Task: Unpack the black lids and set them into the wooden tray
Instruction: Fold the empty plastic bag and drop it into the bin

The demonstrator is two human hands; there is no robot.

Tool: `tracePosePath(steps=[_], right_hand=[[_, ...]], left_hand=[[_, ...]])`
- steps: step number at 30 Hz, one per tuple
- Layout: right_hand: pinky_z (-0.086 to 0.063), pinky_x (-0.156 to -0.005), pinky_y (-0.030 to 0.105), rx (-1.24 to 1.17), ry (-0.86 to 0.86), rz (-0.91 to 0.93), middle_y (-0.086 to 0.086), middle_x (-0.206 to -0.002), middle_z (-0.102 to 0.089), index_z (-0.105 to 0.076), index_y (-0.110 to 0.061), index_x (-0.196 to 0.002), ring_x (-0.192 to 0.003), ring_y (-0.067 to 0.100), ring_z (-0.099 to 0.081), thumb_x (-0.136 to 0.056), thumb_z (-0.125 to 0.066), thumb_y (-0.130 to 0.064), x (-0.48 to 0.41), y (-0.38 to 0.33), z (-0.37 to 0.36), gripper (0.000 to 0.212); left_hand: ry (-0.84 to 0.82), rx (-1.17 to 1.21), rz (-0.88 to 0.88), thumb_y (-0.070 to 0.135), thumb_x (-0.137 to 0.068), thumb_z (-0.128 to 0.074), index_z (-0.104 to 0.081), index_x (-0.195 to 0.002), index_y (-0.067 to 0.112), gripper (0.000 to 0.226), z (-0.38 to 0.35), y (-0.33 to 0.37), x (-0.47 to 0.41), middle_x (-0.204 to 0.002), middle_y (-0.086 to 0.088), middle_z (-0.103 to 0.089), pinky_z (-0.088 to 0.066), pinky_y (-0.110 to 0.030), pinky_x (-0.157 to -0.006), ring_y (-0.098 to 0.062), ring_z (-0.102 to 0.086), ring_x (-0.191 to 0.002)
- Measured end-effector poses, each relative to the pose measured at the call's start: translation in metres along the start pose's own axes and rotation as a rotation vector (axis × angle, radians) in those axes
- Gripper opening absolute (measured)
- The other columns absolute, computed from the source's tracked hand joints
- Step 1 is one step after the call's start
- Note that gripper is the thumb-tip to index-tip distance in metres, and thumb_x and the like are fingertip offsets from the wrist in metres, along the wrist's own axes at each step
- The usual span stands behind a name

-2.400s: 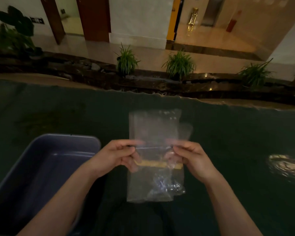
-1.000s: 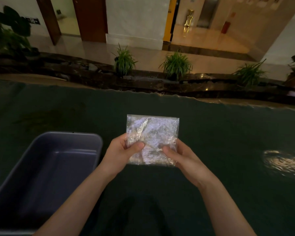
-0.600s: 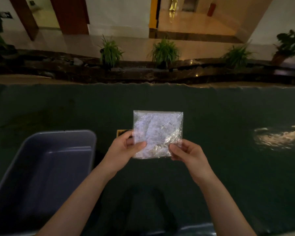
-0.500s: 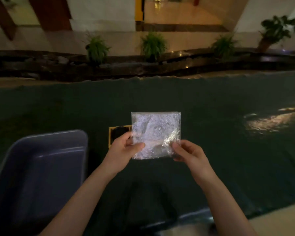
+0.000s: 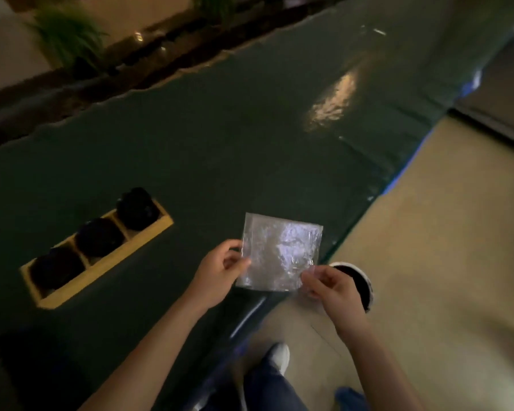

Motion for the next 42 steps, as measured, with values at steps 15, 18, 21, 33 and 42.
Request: tracePosePath(steps=[15,18,21,33,42], right_hand=[[-0.056,-0.073,0.032,-0.375,0.604,-0.38,0.007,-0.081,-0.072,-0.068,-0.009,-0.092,-0.078,0.019,-0.07,-0.095,-0.07,-0.007,-0.014,0.157,0.18,0.005],[-0.053,-0.074,0.033,-0.487,0.671,-0.524,0.012,-0.086,-0.067,-0.065,-0.01,-0.084,-0.084,0.024,-0.067,-0.095,-0.068,-0.006,-0.023,0.198,0.196,0.012],[-0.053,-0.074,0.033,-0.552,0.723,-0.64,0.015,-0.088,-0.066,-0.064,-0.011,-0.082,-0.086,0.025,-0.065,-0.096,-0.067,-0.005,-0.04,0.238,0.202,0.015],[-0.053,-0.065,0.028,-0.625,0.8,-0.937,0.012,-0.08,-0.068,-0.067,-0.007,-0.08,-0.069,0.019,-0.062,-0.088,-0.069,0.004,-0.144,0.372,0.207,0.014],[-0.057,-0.083,0.037,-0.649,0.776,-0.999,0.008,-0.089,-0.068,-0.065,-0.01,-0.09,-0.083,0.022,-0.066,-0.095,-0.07,-0.008,-0.208,0.433,0.202,0.007]], left_hand=[[-0.289,-0.61,-0.455,0.01,-0.089,-0.074,-0.07,-0.116,0.004,0.028,-0.23,0.028,-0.128,-0.113,-0.011,-0.069,-0.054,-0.043,-0.095,-0.028,-0.067,-0.104],[-0.305,-0.805,-0.619,0.008,-0.085,-0.076,-0.069,-0.118,-0.002,0.035,-0.26,0.032,-0.165,-0.125,-0.02,-0.064,-0.046,-0.045,-0.105,-0.039,-0.063,-0.115],[-0.345,-0.964,-0.715,0.016,-0.085,-0.077,-0.065,-0.128,-0.005,0.049,-0.29,0.032,-0.205,-0.142,-0.028,-0.055,-0.041,-0.052,-0.114,-0.046,-0.053,-0.132],[-0.336,-1.057,-0.852,0.03,-0.093,-0.054,-0.053,-0.14,0.001,0.055,-0.343,-0.004,-0.268,-0.161,-0.02,-0.036,-0.024,-0.042,-0.124,-0.035,-0.032,-0.151],[-0.299,-0.97,-0.871,0.016,-0.089,-0.06,-0.06,-0.131,-0.002,0.046,-0.341,-0.006,-0.272,-0.157,-0.017,-0.043,-0.03,-0.04,-0.121,-0.029,-0.035,-0.15]])
Point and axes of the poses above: each hand's wrist, its own x-axis away from the middle knuckle, its own z-axis out of the back of the hand, y = z × x, the point moved 4 cm from there along -x, towards the middle knuckle
